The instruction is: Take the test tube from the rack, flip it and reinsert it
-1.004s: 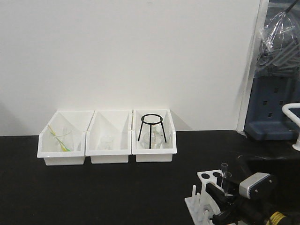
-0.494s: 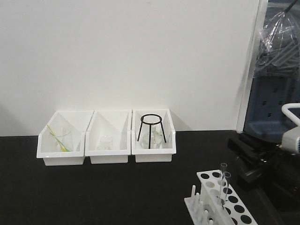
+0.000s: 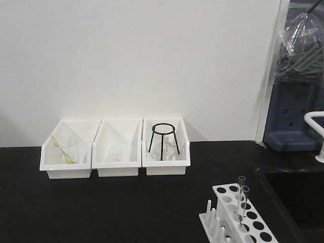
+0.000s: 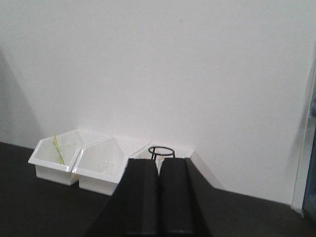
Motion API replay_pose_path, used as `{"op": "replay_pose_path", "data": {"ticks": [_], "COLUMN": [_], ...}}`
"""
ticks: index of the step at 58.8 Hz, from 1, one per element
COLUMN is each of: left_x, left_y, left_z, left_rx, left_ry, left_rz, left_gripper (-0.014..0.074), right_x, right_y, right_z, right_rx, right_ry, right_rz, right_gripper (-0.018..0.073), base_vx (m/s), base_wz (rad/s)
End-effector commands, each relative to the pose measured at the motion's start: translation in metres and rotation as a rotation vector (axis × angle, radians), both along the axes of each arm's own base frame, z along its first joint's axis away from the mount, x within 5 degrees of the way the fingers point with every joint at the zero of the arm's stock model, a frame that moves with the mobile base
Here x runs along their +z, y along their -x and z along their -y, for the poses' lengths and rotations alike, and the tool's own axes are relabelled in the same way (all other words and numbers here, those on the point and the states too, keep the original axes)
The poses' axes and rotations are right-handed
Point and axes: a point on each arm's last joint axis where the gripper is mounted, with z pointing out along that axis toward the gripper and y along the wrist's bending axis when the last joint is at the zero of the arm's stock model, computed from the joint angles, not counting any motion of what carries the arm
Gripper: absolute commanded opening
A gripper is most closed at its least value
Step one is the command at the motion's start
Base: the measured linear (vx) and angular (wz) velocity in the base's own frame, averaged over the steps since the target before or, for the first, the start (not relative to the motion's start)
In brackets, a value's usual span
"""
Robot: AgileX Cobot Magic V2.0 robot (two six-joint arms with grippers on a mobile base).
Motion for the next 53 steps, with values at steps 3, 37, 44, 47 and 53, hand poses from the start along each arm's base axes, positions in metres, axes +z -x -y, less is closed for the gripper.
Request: {"op": "replay_pose_path", "data": {"ticks": [3,37,44,47,53], "left_x": [0.008,0.008,0.008,0.008,0.008], "left_y": [-0.001,-0.001,-0.001,-0.001,-0.001], "left_z": [0.001,0.001,0.001,0.001,0.001], "left_rx": [-0.009,-0.009,-0.009,-0.009,-0.009], "left_ry": [-0.005,-0.005,-0.005,-0.005,-0.005], "left_rz": [0.099,0.099,0.098,0.098,0.098], "left_gripper": [-0.0006,-0.0006,-0.0006,-0.0006,-0.0006], "right_x": [0.002,-0.050,-0.060,-0.063,-0.066], "right_y": [0.022,0.031,0.031,0.030,0.030], "right_z": [-0.001,0.029,0.032,0.031,0.030], "right_rx": [0.026,-0.279,-0.338,-0.336,-0.309], "right_ry": [-0.032,-0.232,-0.125,-0.086,-0.054], "right_rz": [0.135,0.011,-0.065,-0.095,-0.128], "right_gripper": [-0.0008,-0.0008,-0.0008,-0.0008,-0.0008], "base_vx": [0.00,0.00,0.00,0.00,0.00], "base_wz": [0.00,0.00,0.00,0.00,0.00]}}
